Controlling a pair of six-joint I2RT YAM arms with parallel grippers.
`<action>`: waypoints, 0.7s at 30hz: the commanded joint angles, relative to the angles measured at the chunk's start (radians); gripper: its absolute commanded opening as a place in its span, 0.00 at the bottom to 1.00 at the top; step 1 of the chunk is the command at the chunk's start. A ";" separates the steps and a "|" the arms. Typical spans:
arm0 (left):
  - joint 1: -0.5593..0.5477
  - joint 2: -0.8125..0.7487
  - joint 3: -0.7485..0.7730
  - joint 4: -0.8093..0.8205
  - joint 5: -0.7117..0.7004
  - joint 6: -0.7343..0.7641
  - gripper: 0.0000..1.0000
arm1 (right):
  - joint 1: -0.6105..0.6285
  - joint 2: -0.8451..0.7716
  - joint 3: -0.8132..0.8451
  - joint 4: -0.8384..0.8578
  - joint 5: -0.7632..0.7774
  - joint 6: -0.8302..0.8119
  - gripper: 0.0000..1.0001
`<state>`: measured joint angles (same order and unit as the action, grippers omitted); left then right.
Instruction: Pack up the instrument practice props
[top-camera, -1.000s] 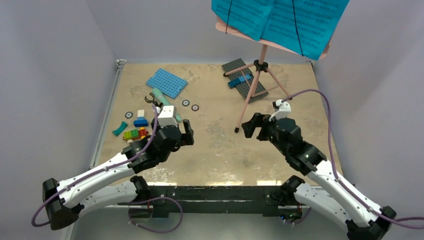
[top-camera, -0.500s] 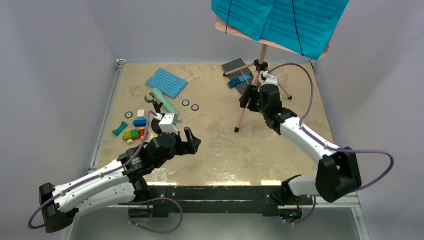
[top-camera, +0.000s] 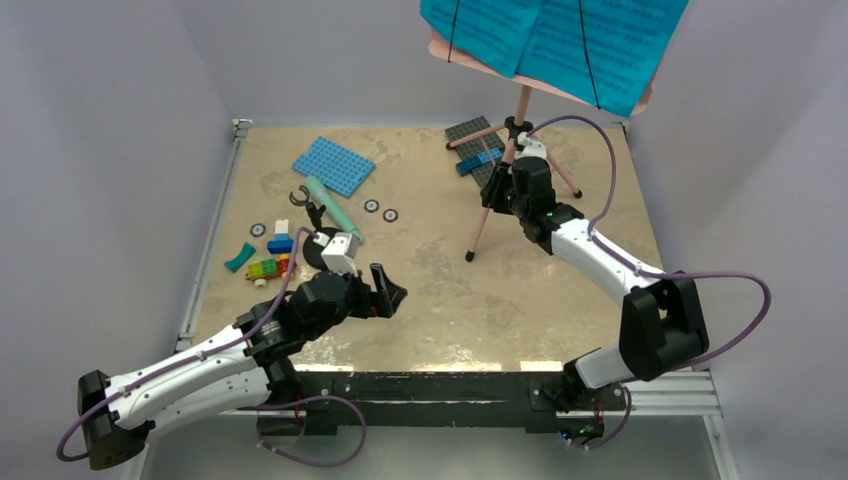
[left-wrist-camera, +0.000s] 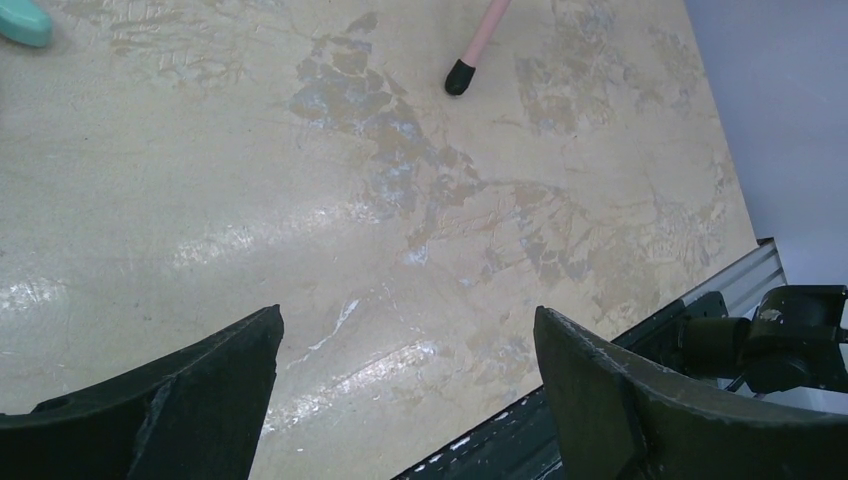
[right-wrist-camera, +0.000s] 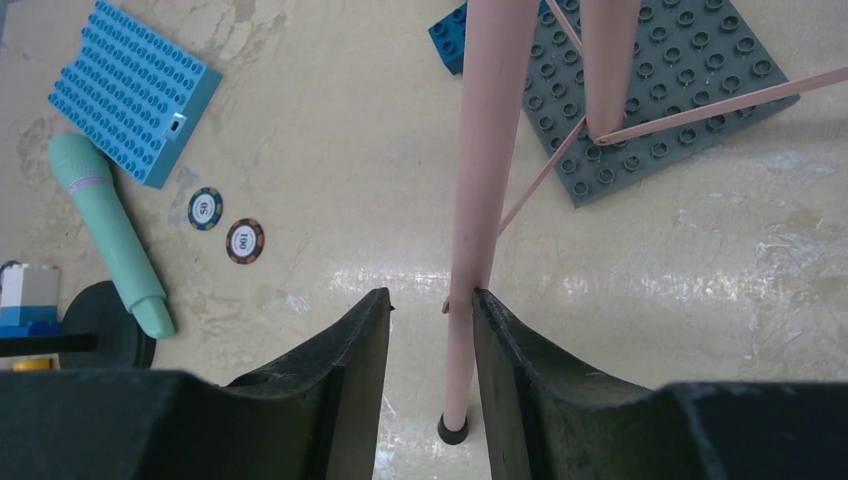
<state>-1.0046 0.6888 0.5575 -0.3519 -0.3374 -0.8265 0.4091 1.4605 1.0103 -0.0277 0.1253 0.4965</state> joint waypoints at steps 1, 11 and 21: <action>-0.005 0.008 -0.011 0.050 0.018 0.015 0.98 | 0.005 0.021 -0.005 0.031 0.004 0.005 0.43; -0.005 0.021 -0.022 0.037 0.001 -0.017 0.98 | 0.002 0.050 0.006 -0.002 0.052 0.017 0.61; -0.005 0.033 -0.023 0.043 0.010 -0.023 0.96 | 0.000 0.128 0.041 0.010 0.006 -0.001 0.26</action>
<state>-1.0046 0.7197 0.5381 -0.3443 -0.3355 -0.8295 0.4118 1.5852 1.0119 -0.0460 0.1413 0.5034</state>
